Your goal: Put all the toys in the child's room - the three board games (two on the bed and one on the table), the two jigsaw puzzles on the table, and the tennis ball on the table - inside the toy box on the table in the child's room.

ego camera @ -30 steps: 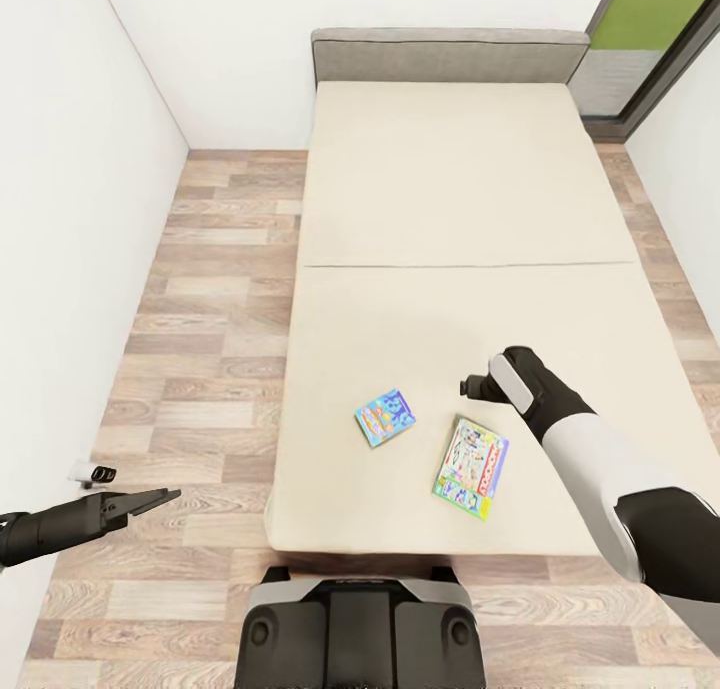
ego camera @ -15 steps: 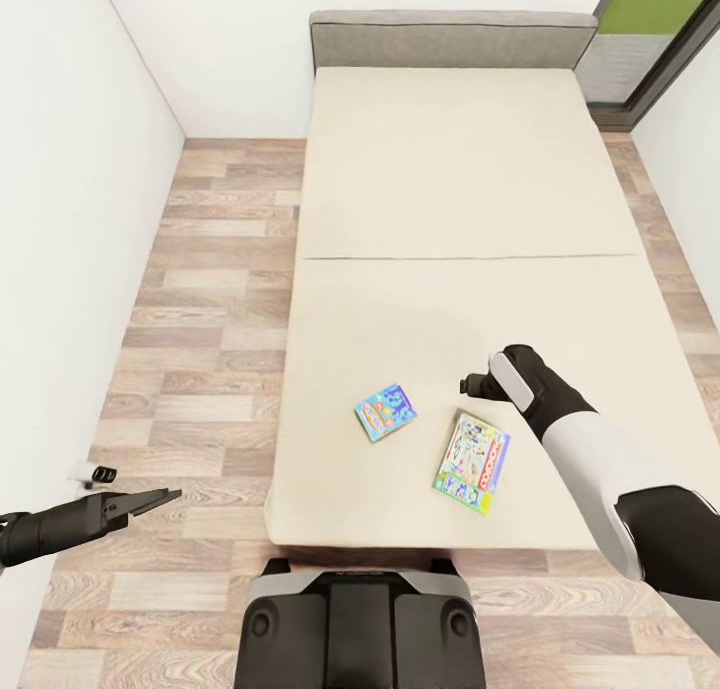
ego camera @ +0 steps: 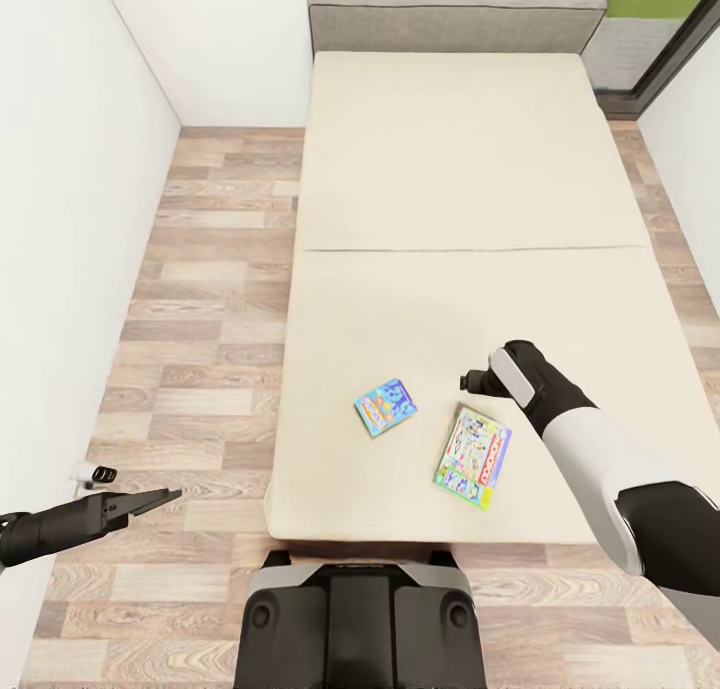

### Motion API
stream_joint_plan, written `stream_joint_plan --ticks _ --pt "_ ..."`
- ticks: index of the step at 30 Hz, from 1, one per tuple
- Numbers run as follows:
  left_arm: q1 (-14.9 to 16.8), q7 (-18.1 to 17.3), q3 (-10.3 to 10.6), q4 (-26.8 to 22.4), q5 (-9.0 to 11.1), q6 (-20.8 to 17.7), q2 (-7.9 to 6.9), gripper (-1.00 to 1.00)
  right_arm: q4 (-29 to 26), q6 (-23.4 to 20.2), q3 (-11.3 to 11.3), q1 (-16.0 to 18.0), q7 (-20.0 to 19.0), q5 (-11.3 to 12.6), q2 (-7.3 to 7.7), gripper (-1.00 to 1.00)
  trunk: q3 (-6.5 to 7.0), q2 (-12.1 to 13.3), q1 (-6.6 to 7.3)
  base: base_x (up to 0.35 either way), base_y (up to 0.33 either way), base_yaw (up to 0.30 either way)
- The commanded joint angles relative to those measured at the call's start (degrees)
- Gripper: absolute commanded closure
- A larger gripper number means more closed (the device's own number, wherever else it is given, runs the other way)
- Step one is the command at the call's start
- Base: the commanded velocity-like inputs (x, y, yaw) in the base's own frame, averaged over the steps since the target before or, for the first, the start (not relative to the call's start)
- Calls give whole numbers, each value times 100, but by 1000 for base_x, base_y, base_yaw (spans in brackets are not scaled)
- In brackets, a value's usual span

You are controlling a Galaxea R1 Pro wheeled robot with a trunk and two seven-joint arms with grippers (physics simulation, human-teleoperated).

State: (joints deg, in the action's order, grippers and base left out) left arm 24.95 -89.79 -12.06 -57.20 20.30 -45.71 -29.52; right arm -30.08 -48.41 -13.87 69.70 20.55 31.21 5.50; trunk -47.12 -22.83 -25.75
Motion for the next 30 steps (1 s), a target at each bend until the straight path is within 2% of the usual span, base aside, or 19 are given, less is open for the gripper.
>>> stream_joint_plan --ticks 1,22,30 --pt "1 -21 2 -2 0 -61 -3 -100 -7 -25 -45 5 46 60 7 -100 -16 -9 -3 0 0 0" --pt "1 -21 2 -2 -3 -56 -1 -100 -13 -107 -45 26 37 59 4 -100 -214 -9 -3 0 0 0" --pt "1 -21 2 -2 -5 -53 3 -100 -9 -155 -45 183 43 60 10 -100 -289 -9 -3 0 0 0"
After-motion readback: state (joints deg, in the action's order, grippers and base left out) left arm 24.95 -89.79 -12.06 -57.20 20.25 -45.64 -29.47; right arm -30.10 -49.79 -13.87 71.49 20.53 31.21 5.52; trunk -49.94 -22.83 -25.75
